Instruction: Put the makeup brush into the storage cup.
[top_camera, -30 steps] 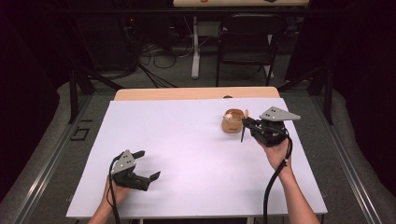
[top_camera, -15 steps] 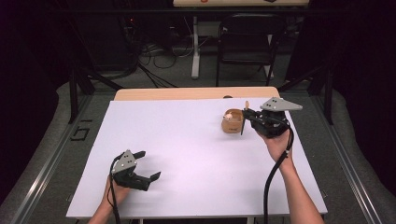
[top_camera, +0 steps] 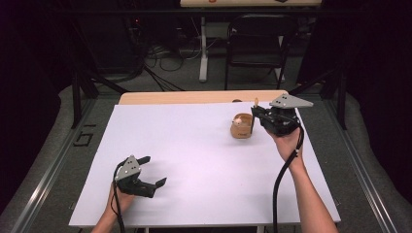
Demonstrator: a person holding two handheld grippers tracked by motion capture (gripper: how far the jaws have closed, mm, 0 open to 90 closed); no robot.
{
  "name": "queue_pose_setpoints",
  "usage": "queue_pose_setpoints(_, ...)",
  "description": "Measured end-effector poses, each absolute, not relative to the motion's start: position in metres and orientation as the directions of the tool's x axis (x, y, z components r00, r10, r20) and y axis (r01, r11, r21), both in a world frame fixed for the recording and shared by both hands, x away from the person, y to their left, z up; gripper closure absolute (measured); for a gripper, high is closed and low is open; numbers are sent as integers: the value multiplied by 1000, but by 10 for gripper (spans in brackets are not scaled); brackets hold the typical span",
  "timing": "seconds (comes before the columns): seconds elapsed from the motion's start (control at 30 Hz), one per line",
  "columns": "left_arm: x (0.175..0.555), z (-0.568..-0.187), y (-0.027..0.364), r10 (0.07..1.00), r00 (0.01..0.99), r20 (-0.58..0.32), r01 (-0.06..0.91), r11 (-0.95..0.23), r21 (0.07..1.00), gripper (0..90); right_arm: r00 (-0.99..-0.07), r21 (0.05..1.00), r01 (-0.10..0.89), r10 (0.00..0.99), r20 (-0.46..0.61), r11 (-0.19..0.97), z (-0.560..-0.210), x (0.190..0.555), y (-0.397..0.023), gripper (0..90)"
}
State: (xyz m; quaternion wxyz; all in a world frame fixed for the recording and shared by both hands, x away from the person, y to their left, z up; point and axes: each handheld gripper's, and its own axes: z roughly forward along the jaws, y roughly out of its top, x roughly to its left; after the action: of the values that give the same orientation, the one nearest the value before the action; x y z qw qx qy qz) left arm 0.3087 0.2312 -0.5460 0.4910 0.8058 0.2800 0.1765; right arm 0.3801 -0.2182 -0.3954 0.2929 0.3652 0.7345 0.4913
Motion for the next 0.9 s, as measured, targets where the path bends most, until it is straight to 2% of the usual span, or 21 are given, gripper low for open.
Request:
queue_pose_setpoints(0.43,308,-545,231,628,778,19,273,-365,890,2,-534,950,206,840,-92,235,-386,390,-218,847)
queue_pose_setpoints(0.9,309,-545,232,629,777,23,263,-358,896,2,-514,955,203,854,-86,218,-397,407,-213,847)
